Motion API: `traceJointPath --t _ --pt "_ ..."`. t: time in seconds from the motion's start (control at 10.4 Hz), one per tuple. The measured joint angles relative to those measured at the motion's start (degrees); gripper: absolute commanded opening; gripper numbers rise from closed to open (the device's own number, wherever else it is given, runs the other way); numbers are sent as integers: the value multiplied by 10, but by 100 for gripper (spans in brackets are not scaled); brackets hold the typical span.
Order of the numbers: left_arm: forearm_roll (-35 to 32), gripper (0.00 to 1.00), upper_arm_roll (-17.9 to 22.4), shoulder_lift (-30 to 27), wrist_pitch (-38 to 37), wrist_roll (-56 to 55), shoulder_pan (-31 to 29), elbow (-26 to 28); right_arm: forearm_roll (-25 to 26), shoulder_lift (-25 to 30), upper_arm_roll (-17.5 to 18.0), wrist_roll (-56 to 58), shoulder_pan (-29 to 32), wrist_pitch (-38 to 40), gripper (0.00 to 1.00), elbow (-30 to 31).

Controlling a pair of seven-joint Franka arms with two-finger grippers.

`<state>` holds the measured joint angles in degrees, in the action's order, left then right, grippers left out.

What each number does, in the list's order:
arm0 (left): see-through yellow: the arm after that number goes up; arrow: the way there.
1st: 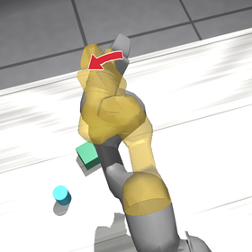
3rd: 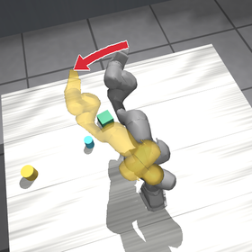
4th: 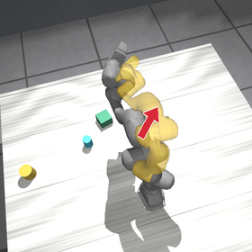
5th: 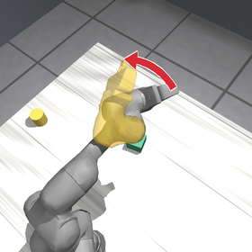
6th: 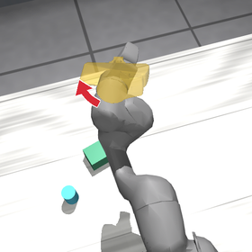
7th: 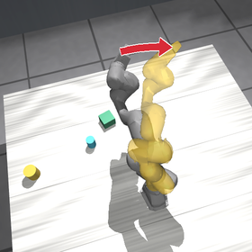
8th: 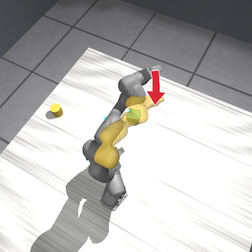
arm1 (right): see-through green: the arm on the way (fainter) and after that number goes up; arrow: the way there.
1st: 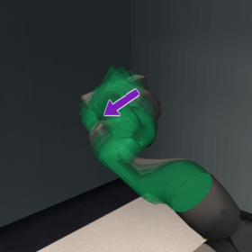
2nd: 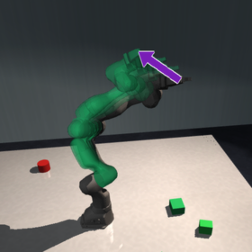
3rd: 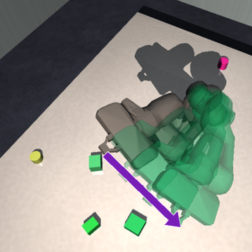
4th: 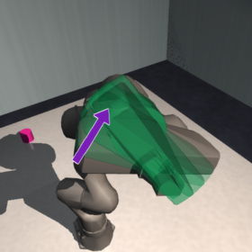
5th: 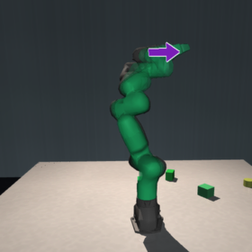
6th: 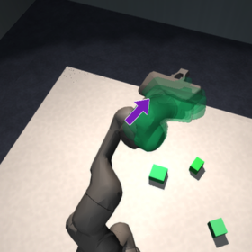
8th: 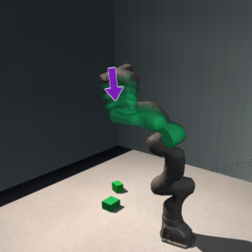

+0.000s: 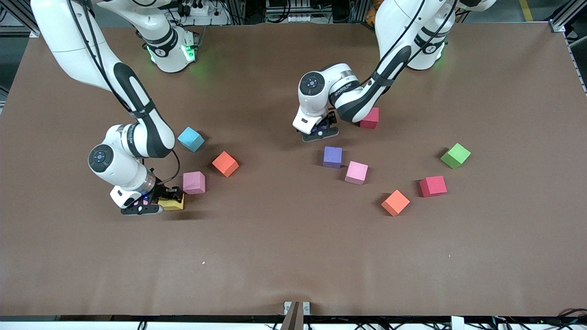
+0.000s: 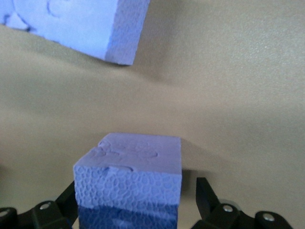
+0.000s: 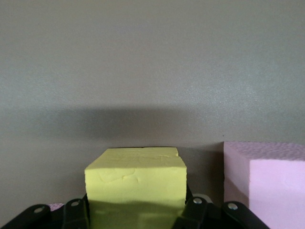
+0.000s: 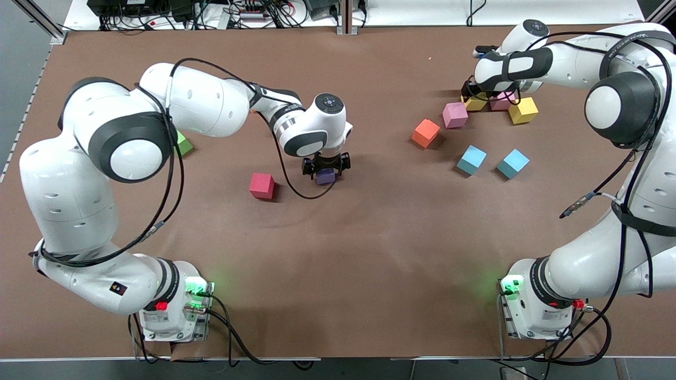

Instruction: Form number 2 with 11 blocks

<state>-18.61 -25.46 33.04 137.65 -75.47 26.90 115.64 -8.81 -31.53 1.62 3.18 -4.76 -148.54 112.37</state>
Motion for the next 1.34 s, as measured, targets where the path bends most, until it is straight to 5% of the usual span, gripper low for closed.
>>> traceJointPath --t 0.1,0.19,0.29,0.38,1.05,1.34 --pt "-2 48 0 0 0 0 -1 -1 0 1 -1 1 0 41 48 -21" --pt "-2 16 1 0 0 0 -1 -2 0 6 -3 4 0 85 48 -45" --pt "-3 6 1 0 0 3 -2 -3 0 17 -5 6 1 122 48 -63" --pt "-3 0 1 0 0 9 -3 -4 0 32 -6 7 1 144 48 -71" --pt "-3 0 -10 -8 0 -69 4 -26 0 131 -9 84 21 227 48 -66" --pt "-3 0 -19 -10 -6 -129 76 -43 0 188 -10 85 25 298 48 -65"
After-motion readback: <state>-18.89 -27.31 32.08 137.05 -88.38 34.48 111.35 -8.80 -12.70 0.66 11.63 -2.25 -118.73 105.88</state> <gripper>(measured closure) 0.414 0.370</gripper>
